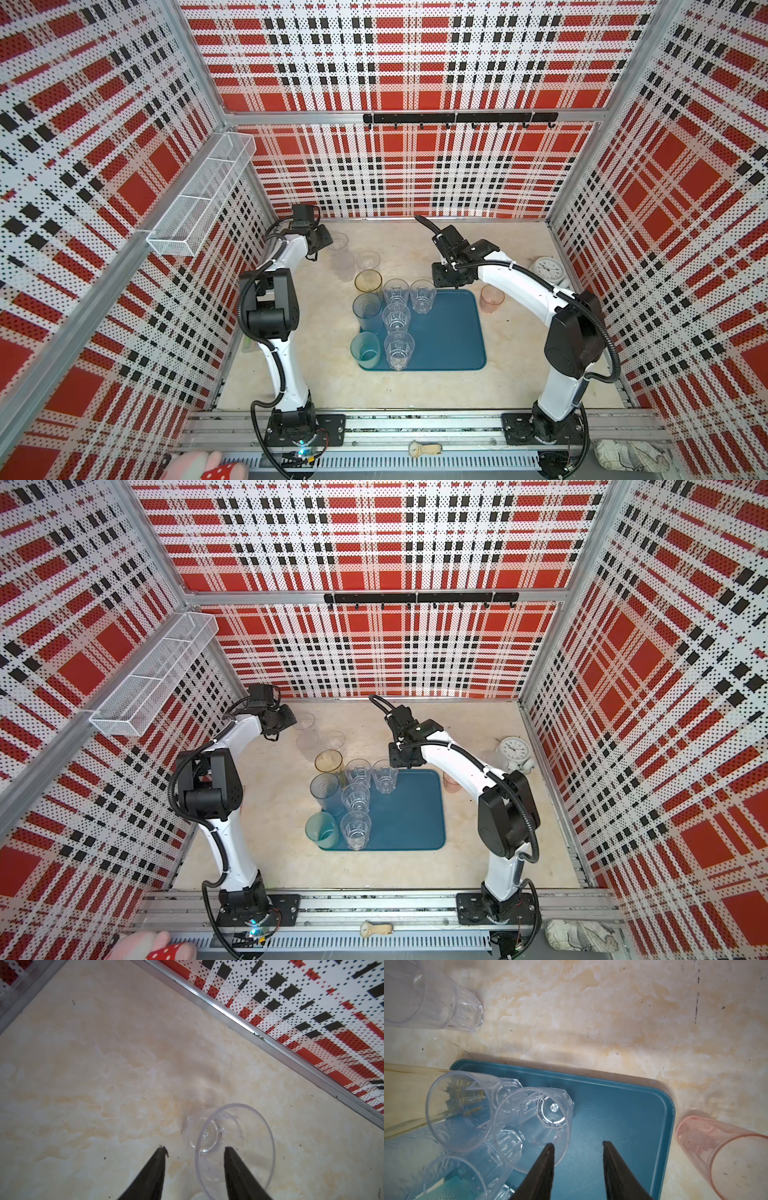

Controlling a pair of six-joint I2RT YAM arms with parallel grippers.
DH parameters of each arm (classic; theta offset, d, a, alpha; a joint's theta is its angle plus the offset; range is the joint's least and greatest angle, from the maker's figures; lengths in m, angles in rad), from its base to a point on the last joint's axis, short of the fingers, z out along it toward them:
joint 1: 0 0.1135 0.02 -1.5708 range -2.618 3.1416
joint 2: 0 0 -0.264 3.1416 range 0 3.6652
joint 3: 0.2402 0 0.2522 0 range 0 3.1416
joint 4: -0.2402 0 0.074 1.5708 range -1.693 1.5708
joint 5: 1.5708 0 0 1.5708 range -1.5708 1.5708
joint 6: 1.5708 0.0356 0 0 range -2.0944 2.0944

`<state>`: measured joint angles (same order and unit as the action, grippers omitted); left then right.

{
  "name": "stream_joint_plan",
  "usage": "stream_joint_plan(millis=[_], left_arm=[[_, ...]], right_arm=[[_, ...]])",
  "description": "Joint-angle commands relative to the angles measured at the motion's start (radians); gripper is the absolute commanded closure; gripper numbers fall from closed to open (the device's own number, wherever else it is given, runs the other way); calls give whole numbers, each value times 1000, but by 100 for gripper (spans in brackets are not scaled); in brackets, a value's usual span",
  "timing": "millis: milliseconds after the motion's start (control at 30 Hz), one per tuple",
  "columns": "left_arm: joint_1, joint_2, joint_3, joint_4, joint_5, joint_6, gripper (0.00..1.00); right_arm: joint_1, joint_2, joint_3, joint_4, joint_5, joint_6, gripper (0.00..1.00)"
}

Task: Place the glasses into the tray
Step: Pick up the glass from the top-left of the table.

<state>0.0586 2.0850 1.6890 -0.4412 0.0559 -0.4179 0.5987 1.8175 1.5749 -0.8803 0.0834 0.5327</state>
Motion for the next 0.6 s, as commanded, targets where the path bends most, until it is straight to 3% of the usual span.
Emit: stream_joint_plan(millis=[0, 333, 567], left_arm=[[-10, 43, 35, -15, 8, 10, 52], [-18, 159, 103, -28, 11, 18, 63], [-18, 158, 98, -29, -1, 13, 84]], right_arm=[[-6, -31, -6, 12, 10, 2, 58], [-7, -32, -12, 13, 9, 2, 57], [-7, -37, -26, 17, 9, 6, 57]])
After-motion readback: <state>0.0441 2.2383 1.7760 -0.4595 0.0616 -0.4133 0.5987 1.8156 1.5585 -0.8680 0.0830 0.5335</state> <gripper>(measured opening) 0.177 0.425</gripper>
